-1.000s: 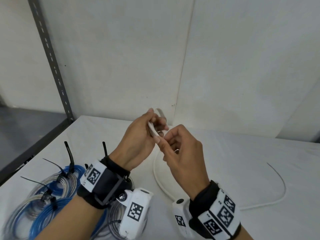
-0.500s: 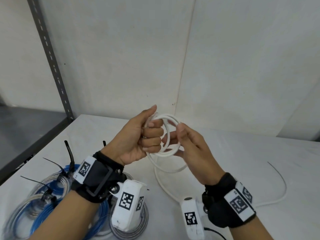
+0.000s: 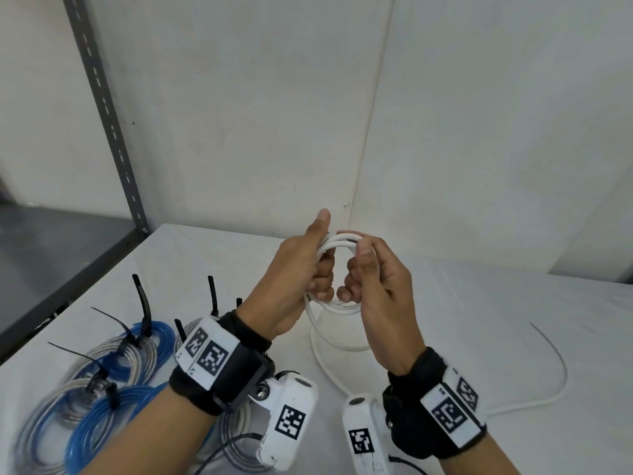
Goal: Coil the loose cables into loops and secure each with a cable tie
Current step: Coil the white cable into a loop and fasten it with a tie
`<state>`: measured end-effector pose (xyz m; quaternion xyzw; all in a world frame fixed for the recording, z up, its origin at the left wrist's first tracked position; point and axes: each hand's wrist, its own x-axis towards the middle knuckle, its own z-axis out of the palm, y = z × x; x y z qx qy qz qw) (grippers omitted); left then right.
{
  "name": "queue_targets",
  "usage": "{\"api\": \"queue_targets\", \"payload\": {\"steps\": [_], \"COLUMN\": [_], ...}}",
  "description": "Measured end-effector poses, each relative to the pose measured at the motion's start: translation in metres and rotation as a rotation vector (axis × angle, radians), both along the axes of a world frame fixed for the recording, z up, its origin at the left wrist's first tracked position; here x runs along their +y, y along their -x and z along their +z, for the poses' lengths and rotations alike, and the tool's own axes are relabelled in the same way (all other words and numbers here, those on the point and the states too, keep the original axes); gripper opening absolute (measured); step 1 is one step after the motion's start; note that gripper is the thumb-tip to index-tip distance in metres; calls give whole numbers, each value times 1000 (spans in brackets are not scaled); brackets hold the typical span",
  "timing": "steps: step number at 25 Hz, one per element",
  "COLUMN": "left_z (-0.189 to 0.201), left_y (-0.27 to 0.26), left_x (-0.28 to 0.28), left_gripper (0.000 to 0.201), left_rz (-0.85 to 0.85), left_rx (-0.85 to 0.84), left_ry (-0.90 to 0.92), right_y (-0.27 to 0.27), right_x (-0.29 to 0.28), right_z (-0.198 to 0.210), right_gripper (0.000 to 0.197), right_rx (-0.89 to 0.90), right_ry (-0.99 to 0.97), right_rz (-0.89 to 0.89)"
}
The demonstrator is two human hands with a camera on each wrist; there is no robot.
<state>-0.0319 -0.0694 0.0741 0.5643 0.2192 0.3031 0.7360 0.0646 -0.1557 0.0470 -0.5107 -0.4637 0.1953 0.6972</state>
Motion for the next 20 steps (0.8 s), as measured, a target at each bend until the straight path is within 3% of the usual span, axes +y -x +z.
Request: {"api": "queue_targets", "payload": {"steps": [6, 11, 14, 20], "left_z": [-3, -6, -9, -11], "left_y": [-3, -3, -8, -11], "left_x": [-2, -5, -7, -17], "left_gripper": [50, 52, 54, 57], "left_rz": [-109, -70, -16, -125], "left_rx": [-86, -67, -27, 14], "left_ry": [-18, -18, -41, -16], "right_y": [-5, -4, -3, -13], "right_x": [-1, -3, -2, -2], "right_z": [3, 3, 2, -5], "right_gripper": [25, 32, 28, 26], "right_rx": [184, -5, -71, -352], "right_ry": [-9, -79, -75, -61], "right_rz": [-94, -131, -262, -504]}}
